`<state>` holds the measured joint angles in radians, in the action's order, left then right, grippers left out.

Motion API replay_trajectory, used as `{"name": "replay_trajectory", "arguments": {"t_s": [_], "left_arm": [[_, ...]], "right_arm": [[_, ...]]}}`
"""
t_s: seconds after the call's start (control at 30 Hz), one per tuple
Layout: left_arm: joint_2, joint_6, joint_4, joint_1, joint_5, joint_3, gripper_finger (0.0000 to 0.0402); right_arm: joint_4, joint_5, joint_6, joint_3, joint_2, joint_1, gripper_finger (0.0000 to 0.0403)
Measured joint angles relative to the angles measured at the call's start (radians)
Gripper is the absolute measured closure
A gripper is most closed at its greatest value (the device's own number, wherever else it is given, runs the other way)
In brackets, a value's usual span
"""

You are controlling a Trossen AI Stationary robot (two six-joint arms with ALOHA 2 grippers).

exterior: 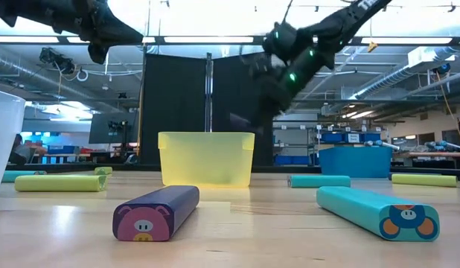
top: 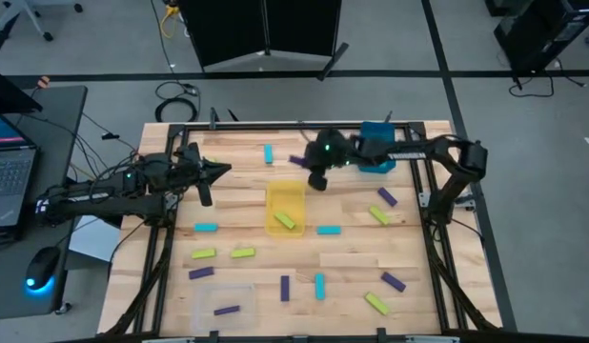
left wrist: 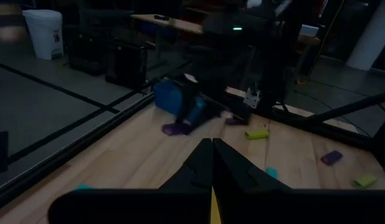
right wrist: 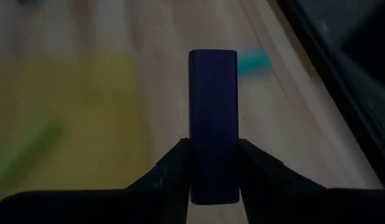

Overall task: Sort blocks
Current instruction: Put the purple block into the transparent bin

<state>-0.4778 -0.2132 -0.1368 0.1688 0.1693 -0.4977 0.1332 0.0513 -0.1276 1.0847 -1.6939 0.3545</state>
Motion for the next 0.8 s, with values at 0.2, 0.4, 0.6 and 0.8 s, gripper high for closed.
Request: {"name": "replay_trajectory", "arguments": {"t_s": [0.2, 0.4, 0.6, 0.8], "left_arm": [[0.0, 0.0, 0.013, 0.0, 0.005, 0.0, 0.0392], [0.0, 0.0, 0.012, 0.0, 0.017, 0.0, 0.0392], [0.0, 0.0, 0.012, 0.0, 0.019, 0.0, 0.0392], [0.0, -0.001, 0.011, 0.0, 0.037, 0.0, 0.0392]], "right_arm": [[-0.316, 0.002, 0.081, 0.001, -0.001, -0.206, 0.0292], [-0.469, -0.065, 0.112, 0.049, -0.04, -0.388, 0.0292], [-0.561, -0.066, 0.172, 0.146, -0.181, -0.48, 0.0292], [-0.588, 0.064, 0.222, 0.339, -0.414, -0.553, 0.0292]]}}
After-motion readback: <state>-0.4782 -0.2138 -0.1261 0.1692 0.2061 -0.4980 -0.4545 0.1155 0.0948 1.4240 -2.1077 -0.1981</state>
